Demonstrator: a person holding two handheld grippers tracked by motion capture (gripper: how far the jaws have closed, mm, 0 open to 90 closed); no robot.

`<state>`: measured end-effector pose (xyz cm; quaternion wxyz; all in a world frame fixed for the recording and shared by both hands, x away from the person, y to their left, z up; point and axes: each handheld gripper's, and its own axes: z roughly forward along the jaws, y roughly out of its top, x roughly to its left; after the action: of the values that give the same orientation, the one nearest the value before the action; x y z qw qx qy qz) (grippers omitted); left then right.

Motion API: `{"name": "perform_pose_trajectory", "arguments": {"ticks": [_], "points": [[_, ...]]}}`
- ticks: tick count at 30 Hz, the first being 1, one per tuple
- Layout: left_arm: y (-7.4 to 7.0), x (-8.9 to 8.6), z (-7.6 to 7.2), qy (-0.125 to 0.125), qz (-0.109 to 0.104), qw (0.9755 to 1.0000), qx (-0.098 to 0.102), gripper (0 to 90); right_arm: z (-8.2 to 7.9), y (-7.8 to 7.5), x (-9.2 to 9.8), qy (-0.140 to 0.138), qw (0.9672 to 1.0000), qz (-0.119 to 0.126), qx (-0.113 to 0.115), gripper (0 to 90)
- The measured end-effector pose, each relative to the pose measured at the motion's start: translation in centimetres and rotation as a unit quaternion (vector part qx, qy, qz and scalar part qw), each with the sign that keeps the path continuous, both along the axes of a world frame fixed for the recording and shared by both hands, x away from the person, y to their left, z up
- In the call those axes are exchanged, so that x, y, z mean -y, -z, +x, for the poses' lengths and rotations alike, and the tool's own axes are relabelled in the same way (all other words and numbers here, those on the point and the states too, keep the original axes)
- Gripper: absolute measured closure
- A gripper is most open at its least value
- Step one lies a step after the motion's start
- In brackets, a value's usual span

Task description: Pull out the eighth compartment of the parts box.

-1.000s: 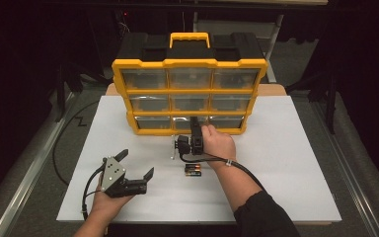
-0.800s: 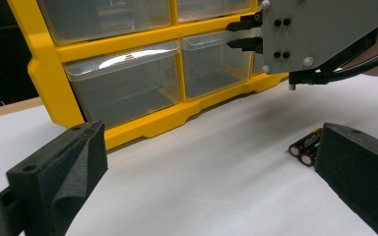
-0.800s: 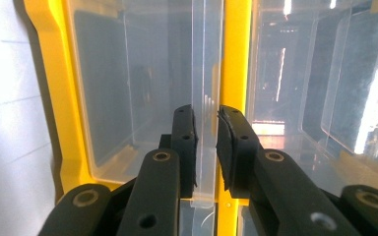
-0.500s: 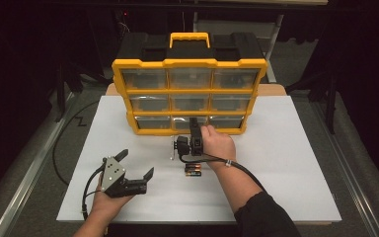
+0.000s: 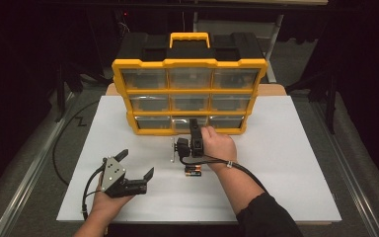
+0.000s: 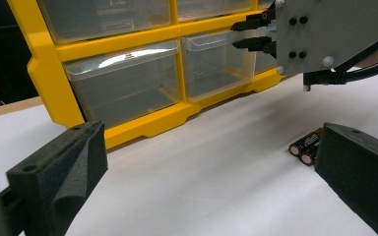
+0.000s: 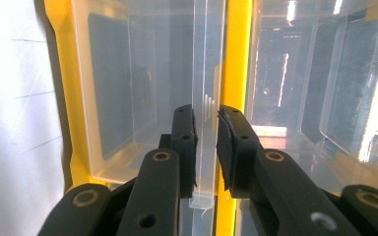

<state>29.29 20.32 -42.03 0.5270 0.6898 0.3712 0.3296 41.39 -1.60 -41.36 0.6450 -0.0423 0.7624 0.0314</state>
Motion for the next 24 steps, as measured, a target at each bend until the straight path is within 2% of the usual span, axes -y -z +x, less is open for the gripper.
{"name": "perform_pose_trajectory", "arguments": {"ticks": [2, 9, 24], "points": [[0.0, 0.0, 0.0, 0.0, 0.0, 1.0, 0.0, 0.4, -0.1, 0.0, 0.0, 0.0, 1.0, 0.004, 0.001, 80.1], [0.0, 0.0, 0.0, 0.0, 0.0, 1.0, 0.0, 0.4, -0.6, -0.1, 0.0, 0.0, 1.0, -0.005, -0.001, 80.0], [0.0, 0.0, 0.0, 0.0, 0.002, 1.0, -0.002, 0.4, -2.2, 0.0, 0.2, -0.003, 0.9999, -0.009, 0.004, 79.9]]}}
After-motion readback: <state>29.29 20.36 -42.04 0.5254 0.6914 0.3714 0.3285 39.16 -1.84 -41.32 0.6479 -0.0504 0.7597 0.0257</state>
